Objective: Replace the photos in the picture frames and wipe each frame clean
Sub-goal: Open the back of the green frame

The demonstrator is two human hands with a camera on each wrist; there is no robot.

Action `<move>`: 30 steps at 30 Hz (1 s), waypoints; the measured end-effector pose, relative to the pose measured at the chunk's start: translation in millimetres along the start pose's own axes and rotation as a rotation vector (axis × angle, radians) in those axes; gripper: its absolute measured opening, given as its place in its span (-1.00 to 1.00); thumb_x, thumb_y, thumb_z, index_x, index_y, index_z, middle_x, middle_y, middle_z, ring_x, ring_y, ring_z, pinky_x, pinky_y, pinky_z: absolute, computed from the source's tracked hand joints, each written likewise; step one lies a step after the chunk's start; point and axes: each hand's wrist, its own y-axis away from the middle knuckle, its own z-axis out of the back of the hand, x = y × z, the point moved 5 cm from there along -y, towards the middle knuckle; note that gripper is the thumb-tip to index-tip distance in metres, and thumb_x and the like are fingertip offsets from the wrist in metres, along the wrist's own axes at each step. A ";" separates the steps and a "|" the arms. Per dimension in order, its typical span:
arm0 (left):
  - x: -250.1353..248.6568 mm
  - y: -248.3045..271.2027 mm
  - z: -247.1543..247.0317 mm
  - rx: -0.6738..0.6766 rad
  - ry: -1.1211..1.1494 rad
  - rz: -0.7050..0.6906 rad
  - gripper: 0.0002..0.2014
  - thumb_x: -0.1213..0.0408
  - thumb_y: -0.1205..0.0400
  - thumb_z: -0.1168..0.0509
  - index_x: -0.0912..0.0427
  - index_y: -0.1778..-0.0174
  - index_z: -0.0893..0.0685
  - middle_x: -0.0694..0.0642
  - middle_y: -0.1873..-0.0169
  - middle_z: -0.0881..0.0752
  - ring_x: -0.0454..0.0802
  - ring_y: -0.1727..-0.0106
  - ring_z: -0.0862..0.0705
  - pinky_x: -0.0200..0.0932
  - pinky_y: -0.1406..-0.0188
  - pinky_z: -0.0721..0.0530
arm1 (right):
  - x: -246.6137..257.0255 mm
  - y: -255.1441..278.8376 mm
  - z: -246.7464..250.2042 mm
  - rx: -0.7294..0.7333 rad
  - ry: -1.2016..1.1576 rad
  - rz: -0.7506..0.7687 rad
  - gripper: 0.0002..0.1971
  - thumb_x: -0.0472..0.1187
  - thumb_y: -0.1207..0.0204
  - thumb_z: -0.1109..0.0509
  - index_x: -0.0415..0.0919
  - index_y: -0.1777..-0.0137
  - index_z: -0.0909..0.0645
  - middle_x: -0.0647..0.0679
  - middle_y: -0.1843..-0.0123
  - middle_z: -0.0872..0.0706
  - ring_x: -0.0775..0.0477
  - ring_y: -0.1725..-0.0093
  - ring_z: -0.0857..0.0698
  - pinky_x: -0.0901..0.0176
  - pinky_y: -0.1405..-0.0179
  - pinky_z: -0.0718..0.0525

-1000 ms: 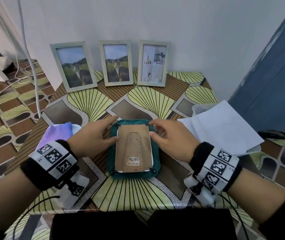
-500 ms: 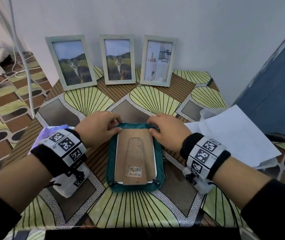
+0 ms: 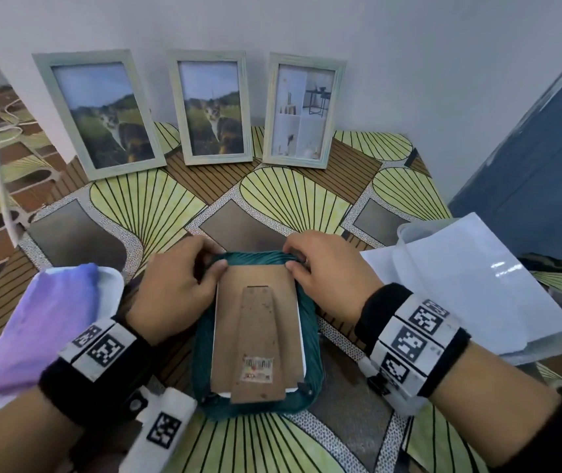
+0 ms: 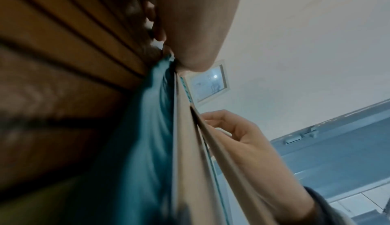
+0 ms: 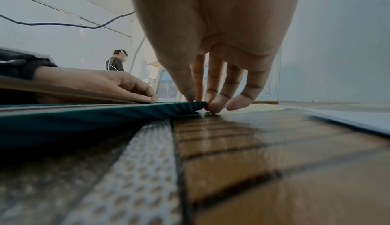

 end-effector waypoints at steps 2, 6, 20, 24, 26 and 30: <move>3.2 -3.7 1.0 0.027 -0.009 0.018 -0.89 0.16 -0.58 -0.42 -0.04 0.02 -0.65 -0.14 0.29 -0.67 -0.16 0.24 -0.65 -0.13 0.23 -0.55 | 0.4 -1.5 0.0 -0.006 0.005 -0.001 -0.90 -0.19 -0.64 -0.28 -0.13 -0.07 -0.60 -0.01 0.02 -0.65 -0.10 0.02 -0.61 -0.07 0.01 -0.61; 1.0 -14.2 1.8 0.159 -0.081 0.058 -0.90 0.08 -0.58 -0.41 -0.08 0.03 -0.64 -0.14 0.28 -0.67 -0.24 0.28 -0.58 -0.16 0.31 -0.49 | 0.9 -5.1 0.2 -0.015 0.024 -0.008 -0.94 -0.22 -0.63 -0.28 -0.16 0.06 -0.56 0.01 0.17 -0.59 -0.11 0.12 -0.58 -0.09 0.10 -0.61; -11.1 -30.0 4.8 0.301 -0.318 0.100 -0.86 0.01 -0.65 -0.28 -0.03 0.04 -0.66 -0.08 0.15 -0.69 -0.02 0.09 -0.62 -0.14 0.20 -0.45 | 1.0 -11.1 -2.3 -0.022 0.065 -0.015 -0.89 -0.21 -0.63 -0.26 -0.15 0.11 -0.57 -0.05 0.15 -0.69 -0.15 0.13 -0.63 -0.09 0.12 -0.64; -12.1 -30.5 3.6 0.297 -0.324 0.102 -0.88 0.01 -0.66 -0.28 -0.06 0.10 -0.62 -0.12 0.19 -0.66 -0.05 0.12 -0.62 -0.16 0.23 -0.42 | 2.1 -10.3 -2.3 -0.023 0.077 -0.020 -0.90 -0.20 -0.64 -0.26 -0.14 0.10 -0.57 -0.05 0.14 -0.69 -0.15 0.13 -0.64 -0.09 0.13 -0.66; -11.9 -30.0 5.0 0.316 -0.315 0.102 -0.87 -0.01 -0.66 -0.28 -0.07 0.10 -0.62 -0.13 0.20 -0.66 -0.07 0.13 -0.63 -0.17 0.23 -0.46 | 2.2 -9.1 -0.3 -0.027 0.081 -0.036 -0.91 -0.19 -0.62 -0.26 -0.12 0.08 -0.59 -0.04 0.14 -0.70 -0.15 0.13 -0.65 -0.07 0.15 -0.68; -14.5 -29.4 12.9 0.402 -0.265 0.111 -0.83 -0.03 -0.64 -0.32 -0.03 0.03 -0.68 -0.09 0.14 -0.70 -0.09 0.10 -0.66 -0.13 0.12 -0.61 | 2.7 -5.8 5.4 -0.040 0.077 -0.071 -0.88 -0.09 -0.62 -0.28 -0.04 0.01 -0.63 0.04 0.12 -0.68 -0.06 0.10 -0.64 0.10 0.22 -0.61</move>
